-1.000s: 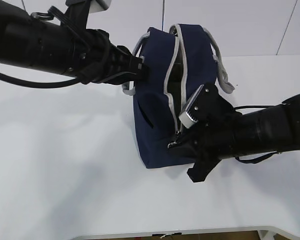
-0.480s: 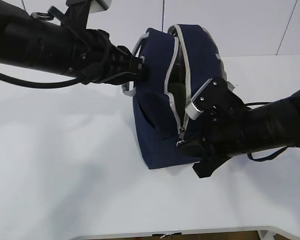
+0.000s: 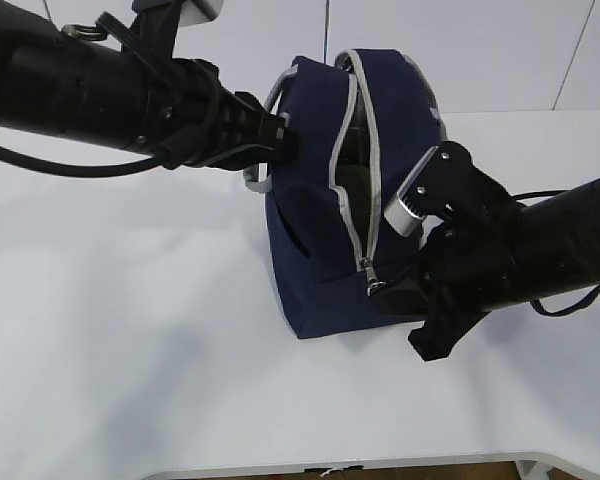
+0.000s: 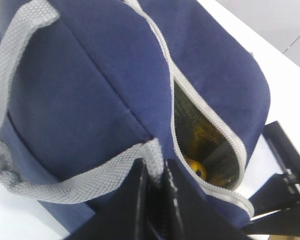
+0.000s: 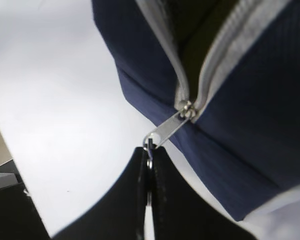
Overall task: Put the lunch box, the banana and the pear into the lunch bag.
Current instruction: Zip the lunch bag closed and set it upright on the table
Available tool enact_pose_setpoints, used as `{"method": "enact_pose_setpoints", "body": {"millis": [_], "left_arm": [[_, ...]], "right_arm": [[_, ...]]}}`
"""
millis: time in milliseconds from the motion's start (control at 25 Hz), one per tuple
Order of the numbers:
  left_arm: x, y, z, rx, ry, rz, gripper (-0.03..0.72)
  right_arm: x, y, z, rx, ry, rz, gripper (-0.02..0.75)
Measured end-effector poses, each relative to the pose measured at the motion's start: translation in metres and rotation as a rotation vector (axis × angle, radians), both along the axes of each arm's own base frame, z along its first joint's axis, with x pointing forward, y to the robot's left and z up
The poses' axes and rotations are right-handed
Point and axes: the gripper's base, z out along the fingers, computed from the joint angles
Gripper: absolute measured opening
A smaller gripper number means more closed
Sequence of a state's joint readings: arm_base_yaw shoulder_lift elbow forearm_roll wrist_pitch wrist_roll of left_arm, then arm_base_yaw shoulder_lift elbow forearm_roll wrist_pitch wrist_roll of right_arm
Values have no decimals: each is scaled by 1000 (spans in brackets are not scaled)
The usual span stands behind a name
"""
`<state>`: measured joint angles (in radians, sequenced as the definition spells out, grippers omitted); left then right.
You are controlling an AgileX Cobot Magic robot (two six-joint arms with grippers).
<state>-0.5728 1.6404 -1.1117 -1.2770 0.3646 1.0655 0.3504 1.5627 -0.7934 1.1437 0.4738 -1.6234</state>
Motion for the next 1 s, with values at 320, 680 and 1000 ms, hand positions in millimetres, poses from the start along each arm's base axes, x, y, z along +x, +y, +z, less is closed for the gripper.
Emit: {"method": "enact_pose_setpoints", "body": {"millis": [320, 680, 1000], "left_arm": [[0, 0, 0, 0, 0, 0, 8], [0, 0, 0, -1, 1, 1, 8], [0, 0, 0, -8, 5, 4, 8]], "right_arm": [[-7, -3, 11, 17, 26, -34, 18], [-12, -6, 19, 1, 30, -33, 18], [-16, -6, 27, 13, 22, -30, 18]]}}
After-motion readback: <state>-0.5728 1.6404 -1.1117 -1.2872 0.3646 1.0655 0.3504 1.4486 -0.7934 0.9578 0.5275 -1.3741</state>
